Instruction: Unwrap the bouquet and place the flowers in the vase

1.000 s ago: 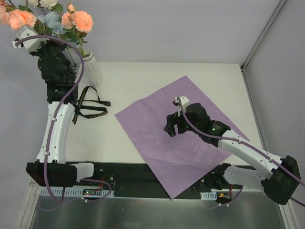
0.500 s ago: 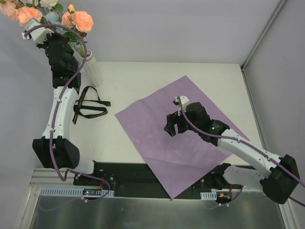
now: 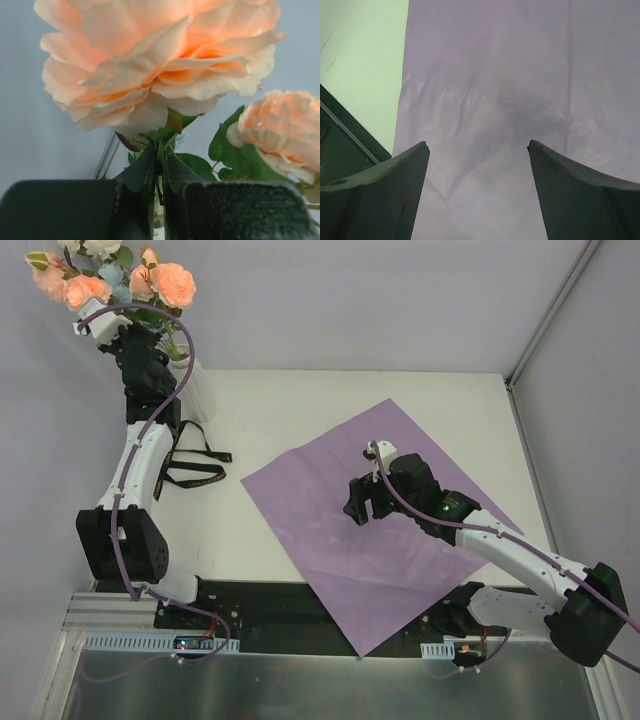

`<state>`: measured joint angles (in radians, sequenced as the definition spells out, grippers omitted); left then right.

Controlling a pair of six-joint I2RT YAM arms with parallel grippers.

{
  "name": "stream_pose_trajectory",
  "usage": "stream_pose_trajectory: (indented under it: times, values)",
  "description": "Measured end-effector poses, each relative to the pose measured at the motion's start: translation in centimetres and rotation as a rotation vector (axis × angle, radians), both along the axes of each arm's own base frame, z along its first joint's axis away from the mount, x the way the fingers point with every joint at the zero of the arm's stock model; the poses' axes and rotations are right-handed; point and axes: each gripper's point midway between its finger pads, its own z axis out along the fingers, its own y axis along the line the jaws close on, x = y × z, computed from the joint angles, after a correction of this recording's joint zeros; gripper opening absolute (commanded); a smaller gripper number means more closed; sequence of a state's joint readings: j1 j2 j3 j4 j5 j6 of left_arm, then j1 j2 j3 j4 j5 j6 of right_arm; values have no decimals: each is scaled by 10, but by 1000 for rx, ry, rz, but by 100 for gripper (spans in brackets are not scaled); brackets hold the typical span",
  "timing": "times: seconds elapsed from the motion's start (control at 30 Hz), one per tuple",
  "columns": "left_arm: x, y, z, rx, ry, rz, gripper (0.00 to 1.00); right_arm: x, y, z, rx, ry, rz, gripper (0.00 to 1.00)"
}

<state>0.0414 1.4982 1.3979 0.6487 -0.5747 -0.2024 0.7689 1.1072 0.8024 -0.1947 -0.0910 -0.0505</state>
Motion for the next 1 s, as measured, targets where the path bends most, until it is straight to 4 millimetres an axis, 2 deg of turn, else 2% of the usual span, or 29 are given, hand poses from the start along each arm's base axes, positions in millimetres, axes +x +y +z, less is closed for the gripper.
stream_pose_trajectory:
  times: [0.03, 0.07, 0.1, 0.13, 0.2, 0.23, 0.33, 0.47, 0.57, 0.73, 0.83, 0.87, 1.0]
  values:
    - [3, -1, -5, 0, 6, -5, 8, 0, 0, 0, 1, 0, -1, 84]
    - [8, -1, -12, -1, 17, -11, 17, 0, 0, 0, 2, 1, -2, 83]
    - [12, -2, -19, -4, 28, -18, 36, 0, 0, 0, 2, 1, -2, 83]
    - [16, -3, -25, -9, 37, -21, 48, 0, 0, 0, 3, 1, -3, 83]
    - [22, -4, -39, -19, 65, -31, 66, 1, 0, 1, 6, 1, -4, 83]
    - [24, -5, -45, -27, 81, -40, 80, 1, 1, 1, 7, 1, -4, 84]
    - [25, -11, -62, -53, 114, -76, 97, 0, 1, 1, 10, 3, -3, 83]
    - [11, -22, -97, -130, 183, -140, 99, -1, 2, 1, 16, 8, 3, 84]
    - [-6, -30, -110, -199, 218, -181, 99, -2, 3, 0, 16, 18, 8, 84]
    - [-36, -55, -104, -301, 217, -306, 99, -1, 1, -5, -20, 62, -7, 86]
    - [-58, -79, -101, -356, 199, -434, 99, 0, -4, -6, -47, 78, -37, 100]
    - [-68, -89, -104, -376, 199, -487, 99, 2, -7, -5, -60, 81, -62, 97]
    - [-98, -118, -121, -428, 220, -635, 99, 4, -23, -2, -86, 73, -140, 97]
